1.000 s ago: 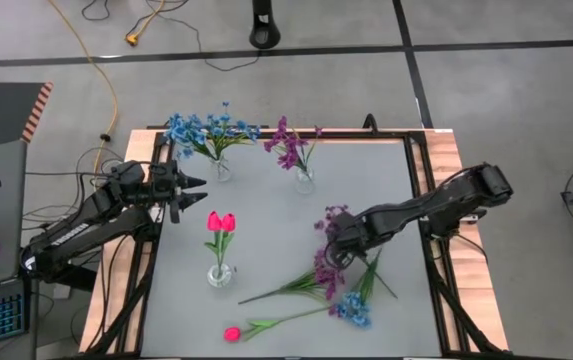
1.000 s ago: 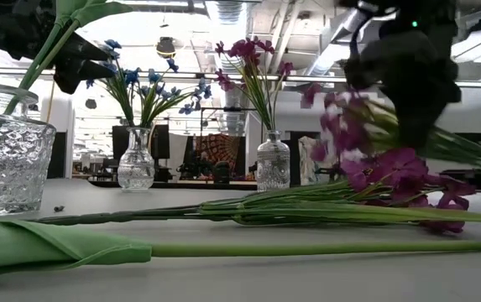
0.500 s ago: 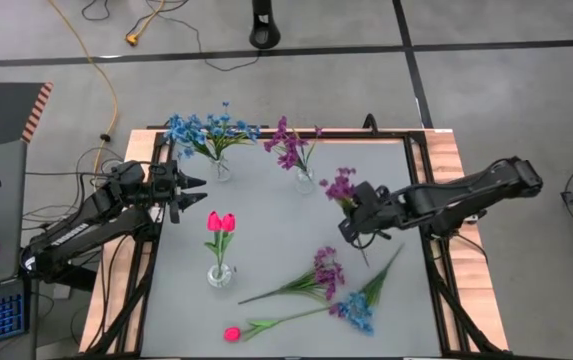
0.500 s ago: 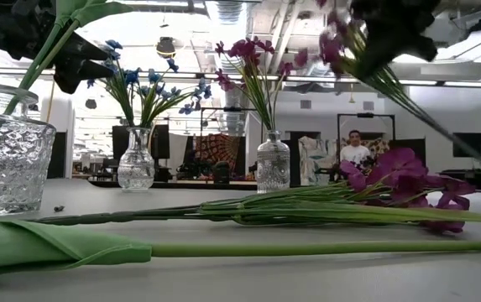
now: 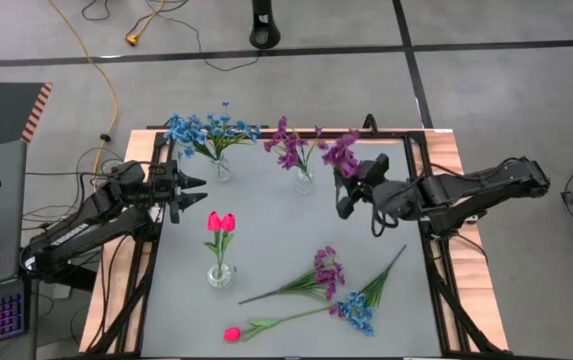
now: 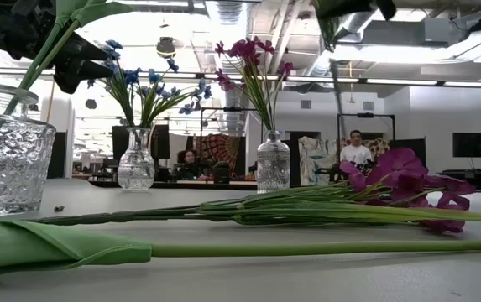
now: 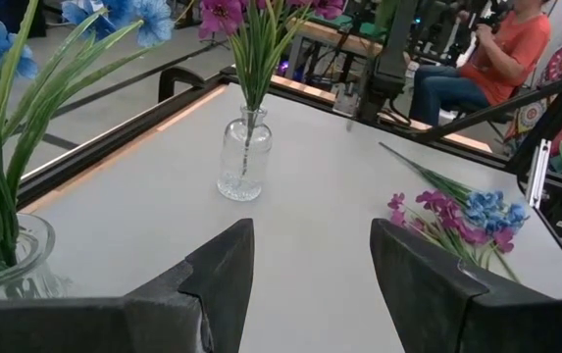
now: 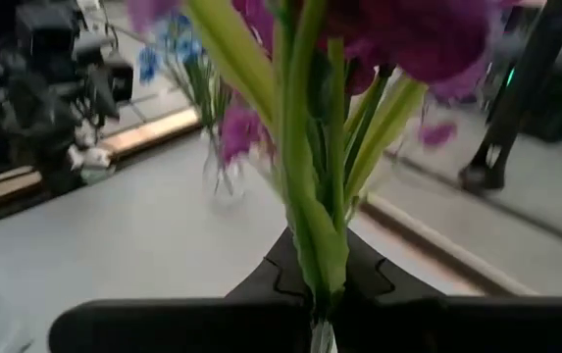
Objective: Sort flowers into vase by color
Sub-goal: Put the right violet flower into the top right transparent vase
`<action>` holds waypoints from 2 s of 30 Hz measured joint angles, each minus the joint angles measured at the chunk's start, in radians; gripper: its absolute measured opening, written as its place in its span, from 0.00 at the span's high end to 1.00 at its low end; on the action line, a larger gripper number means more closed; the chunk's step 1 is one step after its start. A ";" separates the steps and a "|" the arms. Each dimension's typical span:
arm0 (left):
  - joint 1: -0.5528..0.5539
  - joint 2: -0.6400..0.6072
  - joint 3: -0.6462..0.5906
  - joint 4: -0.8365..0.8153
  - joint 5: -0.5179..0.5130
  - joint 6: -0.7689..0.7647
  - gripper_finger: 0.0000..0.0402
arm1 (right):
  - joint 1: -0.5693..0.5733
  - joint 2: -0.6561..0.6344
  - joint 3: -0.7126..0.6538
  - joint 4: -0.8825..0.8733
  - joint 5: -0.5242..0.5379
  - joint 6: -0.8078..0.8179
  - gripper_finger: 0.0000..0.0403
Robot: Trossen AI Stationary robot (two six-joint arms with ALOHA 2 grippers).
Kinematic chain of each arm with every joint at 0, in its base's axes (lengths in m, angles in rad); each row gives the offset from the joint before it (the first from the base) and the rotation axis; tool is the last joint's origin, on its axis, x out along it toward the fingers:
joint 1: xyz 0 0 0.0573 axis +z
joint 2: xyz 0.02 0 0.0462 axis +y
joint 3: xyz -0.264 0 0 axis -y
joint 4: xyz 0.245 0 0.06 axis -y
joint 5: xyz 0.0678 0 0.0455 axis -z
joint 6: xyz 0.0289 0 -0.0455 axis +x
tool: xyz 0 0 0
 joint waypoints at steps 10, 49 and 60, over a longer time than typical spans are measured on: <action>0.000 0.000 0.000 0.000 -0.001 -0.002 0.52 | -0.196 0.000 0.000 0.271 -0.262 -0.348 0.90; 0.000 0.000 0.000 0.000 -0.052 -0.023 0.52 | -0.414 0.049 -0.239 0.731 -0.575 -0.462 0.90; 0.000 0.000 0.000 0.000 -0.053 -0.023 0.52 | -0.414 0.089 -0.238 0.704 -0.575 -0.452 0.87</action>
